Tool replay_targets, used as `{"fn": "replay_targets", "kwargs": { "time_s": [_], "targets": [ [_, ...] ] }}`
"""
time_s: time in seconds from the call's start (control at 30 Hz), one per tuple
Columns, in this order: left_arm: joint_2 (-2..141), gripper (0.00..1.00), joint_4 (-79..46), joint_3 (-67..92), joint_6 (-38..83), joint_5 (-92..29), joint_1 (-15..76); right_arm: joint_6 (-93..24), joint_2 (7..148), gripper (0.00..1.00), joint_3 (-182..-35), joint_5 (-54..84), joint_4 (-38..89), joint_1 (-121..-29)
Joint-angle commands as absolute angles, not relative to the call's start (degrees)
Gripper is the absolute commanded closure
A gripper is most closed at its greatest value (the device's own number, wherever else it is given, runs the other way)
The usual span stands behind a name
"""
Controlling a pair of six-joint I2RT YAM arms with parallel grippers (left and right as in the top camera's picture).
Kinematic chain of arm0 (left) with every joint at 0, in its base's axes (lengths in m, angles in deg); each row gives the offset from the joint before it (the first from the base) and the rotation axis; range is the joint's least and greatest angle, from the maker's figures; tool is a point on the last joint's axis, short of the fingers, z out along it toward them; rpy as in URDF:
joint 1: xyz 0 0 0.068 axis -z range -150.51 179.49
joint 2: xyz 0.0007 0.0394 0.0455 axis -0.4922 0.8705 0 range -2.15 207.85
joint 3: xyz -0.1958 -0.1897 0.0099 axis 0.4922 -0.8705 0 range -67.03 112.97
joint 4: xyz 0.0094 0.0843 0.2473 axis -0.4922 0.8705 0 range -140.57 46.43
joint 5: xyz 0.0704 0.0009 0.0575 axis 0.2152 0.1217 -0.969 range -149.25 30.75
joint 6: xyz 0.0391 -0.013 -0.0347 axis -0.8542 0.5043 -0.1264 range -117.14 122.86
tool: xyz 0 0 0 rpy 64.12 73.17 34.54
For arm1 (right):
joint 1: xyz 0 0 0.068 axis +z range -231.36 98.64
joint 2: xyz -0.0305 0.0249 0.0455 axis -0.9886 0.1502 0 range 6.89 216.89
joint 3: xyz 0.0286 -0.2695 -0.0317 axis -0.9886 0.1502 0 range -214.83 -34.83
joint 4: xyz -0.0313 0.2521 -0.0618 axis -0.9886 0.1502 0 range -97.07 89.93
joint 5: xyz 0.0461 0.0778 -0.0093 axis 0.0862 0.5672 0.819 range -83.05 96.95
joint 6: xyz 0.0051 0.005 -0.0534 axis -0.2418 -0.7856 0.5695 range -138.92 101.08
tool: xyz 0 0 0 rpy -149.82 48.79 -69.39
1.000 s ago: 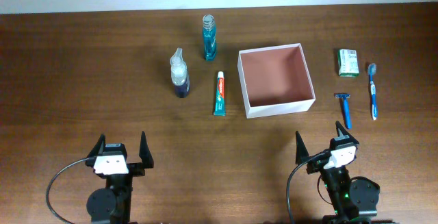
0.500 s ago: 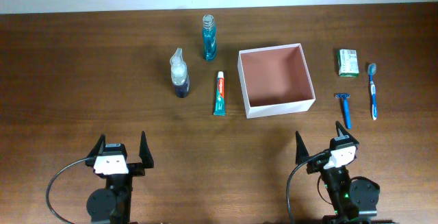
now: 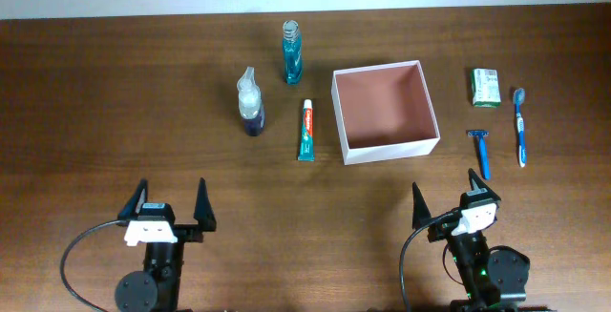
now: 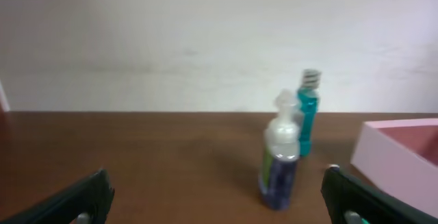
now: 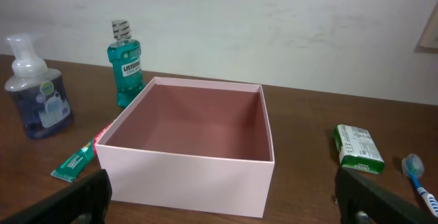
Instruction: Pack container
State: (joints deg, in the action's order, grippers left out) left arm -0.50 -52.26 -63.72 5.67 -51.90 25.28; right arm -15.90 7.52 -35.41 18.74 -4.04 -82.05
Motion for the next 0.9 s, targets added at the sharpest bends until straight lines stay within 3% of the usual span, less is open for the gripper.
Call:
{"fn": "replay_targets", "kwargs": {
  "time_s": [0.0,0.37,0.57,0.77,0.87],
  "targets": [
    [3.4,0.01,-48.8,-55.7,5.8,-46.3,25.0,-15.9,7.1,0.01,-35.2,17.8,-3.8,-81.7],
    [42.1,0.01,-10.0,-6.2,-9.0,-41.1,25.1,-15.9,7.1,0.01,-35.2,17.8,-3.8,-81.7],
    [59.8,0.01,-5.2,15.4,-10.4,-29.1,25.3,-15.9,7.1,0.01,-35.2,17.8,-3.8,-81.7],
    [76.1,0.01,6.6,33.0,-11.0,-43.0,31.9,-15.9,7.1,0.01,-35.2,17.8,-3.8,-81.7],
    [84.0,0.01,12.5,40.3,-13.1,-44.2,37.1,-15.9,7.1,0.01,-35.2,17.8,-3.8,-81.7]
  ]
}}
